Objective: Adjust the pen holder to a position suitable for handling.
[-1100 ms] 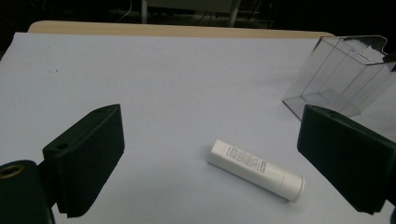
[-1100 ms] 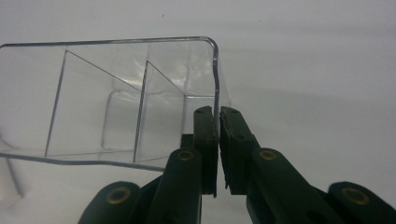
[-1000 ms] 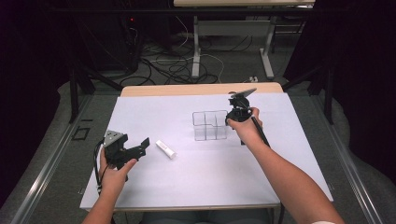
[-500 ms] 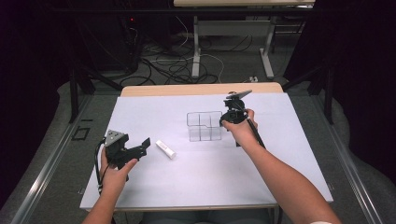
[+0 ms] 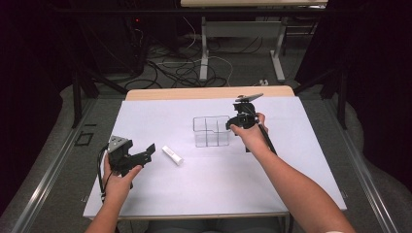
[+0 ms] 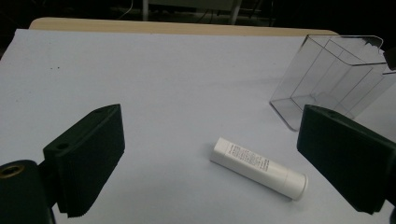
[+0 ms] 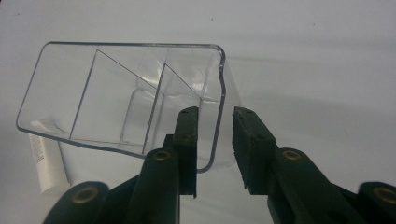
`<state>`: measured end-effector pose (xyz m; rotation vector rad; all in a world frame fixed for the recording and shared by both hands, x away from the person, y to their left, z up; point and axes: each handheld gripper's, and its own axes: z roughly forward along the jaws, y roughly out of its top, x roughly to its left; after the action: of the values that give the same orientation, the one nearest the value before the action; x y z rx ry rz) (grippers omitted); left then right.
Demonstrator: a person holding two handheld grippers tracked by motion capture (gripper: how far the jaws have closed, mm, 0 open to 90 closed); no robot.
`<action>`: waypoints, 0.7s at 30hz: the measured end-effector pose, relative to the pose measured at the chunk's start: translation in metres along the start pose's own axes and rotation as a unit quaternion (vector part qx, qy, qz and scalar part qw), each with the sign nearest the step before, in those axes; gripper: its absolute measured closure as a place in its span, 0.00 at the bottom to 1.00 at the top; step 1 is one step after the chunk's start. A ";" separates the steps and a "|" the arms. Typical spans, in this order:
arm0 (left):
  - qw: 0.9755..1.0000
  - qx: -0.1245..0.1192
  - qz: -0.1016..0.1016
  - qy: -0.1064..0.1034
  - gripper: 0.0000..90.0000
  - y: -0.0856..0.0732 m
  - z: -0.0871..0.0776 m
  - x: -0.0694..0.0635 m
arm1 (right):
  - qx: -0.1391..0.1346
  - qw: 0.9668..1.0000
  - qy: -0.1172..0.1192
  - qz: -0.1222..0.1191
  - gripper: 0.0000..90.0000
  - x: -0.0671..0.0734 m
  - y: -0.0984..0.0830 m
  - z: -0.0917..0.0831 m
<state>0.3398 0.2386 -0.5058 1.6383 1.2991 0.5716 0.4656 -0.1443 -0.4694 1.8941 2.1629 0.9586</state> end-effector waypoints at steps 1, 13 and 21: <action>1.000 0.000 -0.001 0.000 0.08 0.000 0.000 0.000 | -0.001 1.000 0.008 -0.001 0.73 -0.001 0.000 -0.002; 1.000 0.003 0.000 0.001 0.08 -0.001 0.001 -0.001 | -0.056 0.997 0.028 -0.045 0.58 -0.012 -0.011 -0.024; 1.000 0.004 0.001 0.000 0.08 -0.001 0.002 -0.001 | -0.076 0.994 0.050 -0.061 0.51 -0.021 -0.025 -0.040</action>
<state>0.3404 0.2368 -0.5074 1.6465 1.3024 0.5687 0.4299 -0.1798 -0.4572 1.6594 2.1623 1.1799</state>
